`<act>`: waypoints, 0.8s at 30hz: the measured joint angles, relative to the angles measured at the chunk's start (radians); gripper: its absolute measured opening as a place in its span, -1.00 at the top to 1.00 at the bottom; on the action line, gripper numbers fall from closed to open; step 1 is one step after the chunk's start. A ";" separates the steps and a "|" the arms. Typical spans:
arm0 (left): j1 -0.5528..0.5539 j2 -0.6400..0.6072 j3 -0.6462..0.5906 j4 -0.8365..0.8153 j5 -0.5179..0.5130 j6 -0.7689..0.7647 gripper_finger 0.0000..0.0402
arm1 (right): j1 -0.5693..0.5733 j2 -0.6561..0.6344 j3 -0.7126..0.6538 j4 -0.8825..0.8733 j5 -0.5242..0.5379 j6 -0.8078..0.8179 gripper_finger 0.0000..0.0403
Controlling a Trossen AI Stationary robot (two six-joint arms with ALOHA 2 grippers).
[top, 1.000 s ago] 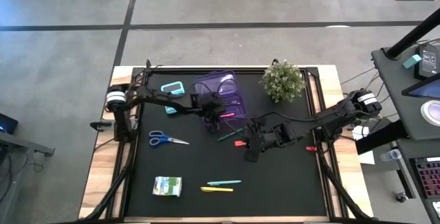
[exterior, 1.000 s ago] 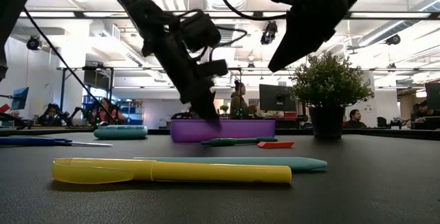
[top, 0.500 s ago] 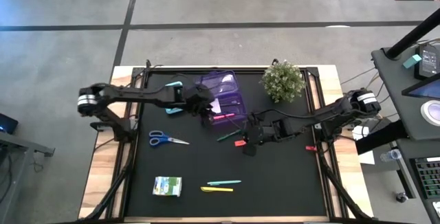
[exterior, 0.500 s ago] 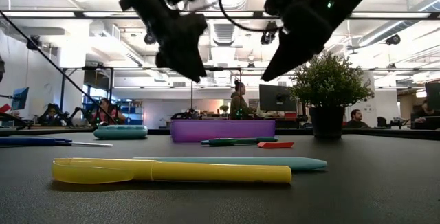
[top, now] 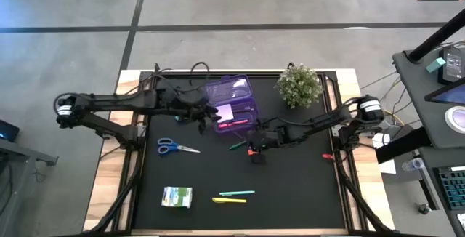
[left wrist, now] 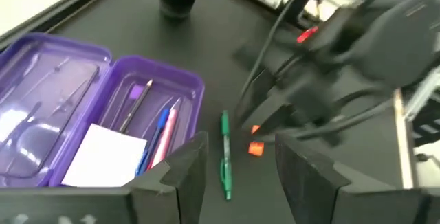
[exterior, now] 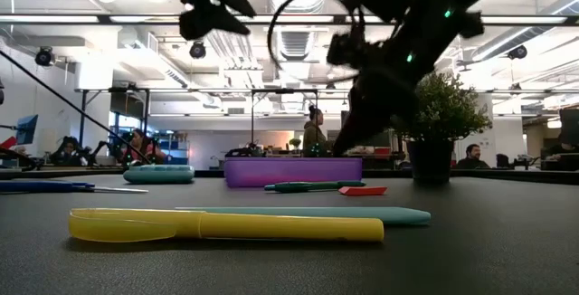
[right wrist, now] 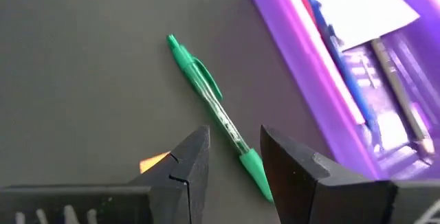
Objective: Pack school essentials
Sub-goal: Put the green pen into the purple supply box
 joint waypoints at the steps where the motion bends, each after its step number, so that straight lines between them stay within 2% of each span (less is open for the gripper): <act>1: -0.003 -0.013 0.000 0.001 0.000 0.000 0.25 | -0.003 0.019 0.009 0.004 0.000 -0.008 0.40; 9: -0.010 -0.089 0.000 0.001 -0.002 0.000 0.25 | -0.021 0.137 0.063 0.002 -0.023 -0.144 0.40; 19: -0.010 -0.081 -0.001 0.000 -0.002 0.001 0.25 | -0.059 0.238 0.138 0.003 -0.090 -0.113 0.41; 22: -0.010 -0.080 -0.001 -0.008 -0.002 0.002 0.25 | -0.069 0.254 0.141 0.003 -0.165 -0.078 0.48; 24: -0.010 -0.080 -0.001 -0.023 -0.002 0.006 0.25 | -0.069 0.259 0.141 -0.004 -0.170 -0.053 0.57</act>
